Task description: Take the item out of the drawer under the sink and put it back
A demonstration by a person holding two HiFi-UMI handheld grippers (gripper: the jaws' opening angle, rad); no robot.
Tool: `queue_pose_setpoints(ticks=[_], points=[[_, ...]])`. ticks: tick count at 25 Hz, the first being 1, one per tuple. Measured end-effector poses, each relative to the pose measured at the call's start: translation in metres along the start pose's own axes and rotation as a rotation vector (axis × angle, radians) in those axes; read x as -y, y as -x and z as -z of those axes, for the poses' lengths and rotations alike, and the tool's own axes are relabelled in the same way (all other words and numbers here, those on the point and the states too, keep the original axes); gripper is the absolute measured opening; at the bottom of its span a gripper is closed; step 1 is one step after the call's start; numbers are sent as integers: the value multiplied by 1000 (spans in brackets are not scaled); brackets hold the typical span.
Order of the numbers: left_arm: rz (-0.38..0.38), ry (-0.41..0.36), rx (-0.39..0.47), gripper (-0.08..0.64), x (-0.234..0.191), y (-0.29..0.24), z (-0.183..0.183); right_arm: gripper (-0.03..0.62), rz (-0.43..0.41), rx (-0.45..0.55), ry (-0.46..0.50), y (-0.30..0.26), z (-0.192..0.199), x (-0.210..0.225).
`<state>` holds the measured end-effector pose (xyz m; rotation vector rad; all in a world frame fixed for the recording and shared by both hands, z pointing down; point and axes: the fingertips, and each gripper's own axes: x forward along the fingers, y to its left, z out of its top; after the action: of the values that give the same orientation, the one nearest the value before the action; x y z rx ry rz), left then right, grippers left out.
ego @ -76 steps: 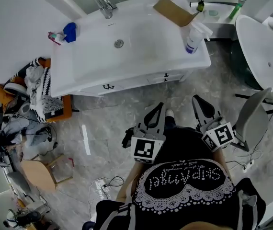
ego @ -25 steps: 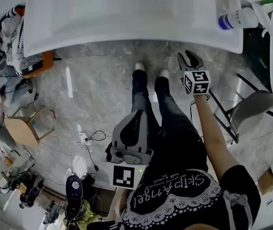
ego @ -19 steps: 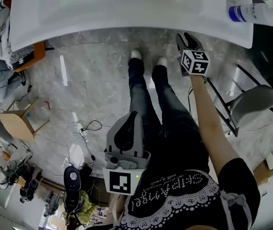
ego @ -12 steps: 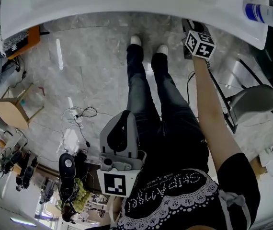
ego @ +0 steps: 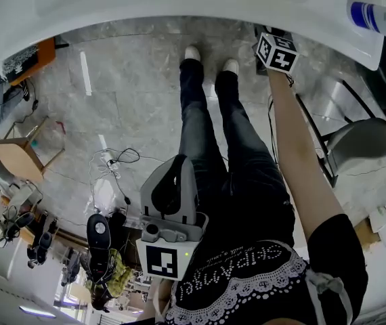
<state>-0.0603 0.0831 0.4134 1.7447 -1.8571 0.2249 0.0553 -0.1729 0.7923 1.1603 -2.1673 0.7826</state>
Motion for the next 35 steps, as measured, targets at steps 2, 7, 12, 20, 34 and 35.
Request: queue_pose_setpoints(ticks=[2,7,12,20,34,35], points=[[16,-18,-7,5,2,-7,2,155,28,28,25,0,0,1],[71,-36,8,5,9,-32,4,138,50,77,44,1,3,1],[114,-27,-29,5,23,-41,20,140,61,87,44,-2,3,2],[138,-14,-72,5,34,-36,35,133,64,89,87,5,7,1],[271,-135,-42,5,54,-74,43,130,21,41,70,56,70,-17],[300,-152,-50,5,59,-81,47,130,18,38,69,59,73,-19]])
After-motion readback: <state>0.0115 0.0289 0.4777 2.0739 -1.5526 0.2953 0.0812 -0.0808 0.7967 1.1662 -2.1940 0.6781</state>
